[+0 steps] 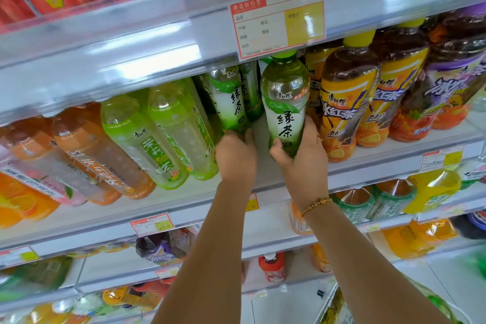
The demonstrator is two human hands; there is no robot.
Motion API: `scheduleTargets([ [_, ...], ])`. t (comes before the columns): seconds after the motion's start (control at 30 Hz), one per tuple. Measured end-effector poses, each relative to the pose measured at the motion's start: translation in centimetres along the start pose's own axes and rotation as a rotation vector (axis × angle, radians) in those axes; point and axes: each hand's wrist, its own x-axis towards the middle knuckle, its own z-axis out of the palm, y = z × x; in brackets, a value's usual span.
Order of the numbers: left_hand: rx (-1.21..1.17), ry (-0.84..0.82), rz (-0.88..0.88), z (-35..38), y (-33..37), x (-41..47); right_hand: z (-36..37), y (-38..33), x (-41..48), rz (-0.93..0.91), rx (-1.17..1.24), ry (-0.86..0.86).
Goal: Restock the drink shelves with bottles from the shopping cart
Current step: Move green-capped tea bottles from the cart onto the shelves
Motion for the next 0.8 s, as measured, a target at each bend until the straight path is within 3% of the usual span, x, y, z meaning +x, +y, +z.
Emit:
scheduleTargets([
  [0.07,0.198,-0.070,-0.047,-0.2,0.2,0.8,0.1,0.0,0.0,0.005,0.008,0.001],
  [0.17,0.530,-0.144,0.035,-0.2,0.4,1.5,0.0,-0.1,0.0,0.006,0.002,0.002],
  [0.27,0.645,-0.201,0.065,0.1,0.2,2.0,-0.1,-0.1,0.0,0.003,-0.008,-0.004],
  [0.4,0.313,-0.116,-0.057,0.0,0.3,0.8,-0.2,0.0,0.1,0.004,-0.011,-0.019],
  [0.5,0.103,-0.005,0.114,-0.3,-0.4,-2.3,-0.2,0.1,0.2,0.003,-0.007,-0.030],
  [0.6,0.213,-0.181,0.280,0.2,-1.6,-3.2,-0.2,0.1,0.2,0.008,-0.001,-0.034],
  [0.7,0.259,-0.296,0.189,0.2,-1.4,-2.2,-0.1,-0.1,0.2,0.013,0.002,-0.029],
  [0.8,0.237,-0.294,0.133,0.0,-1.1,-1.1,0.0,0.0,0.3,0.016,-0.025,-0.016],
])
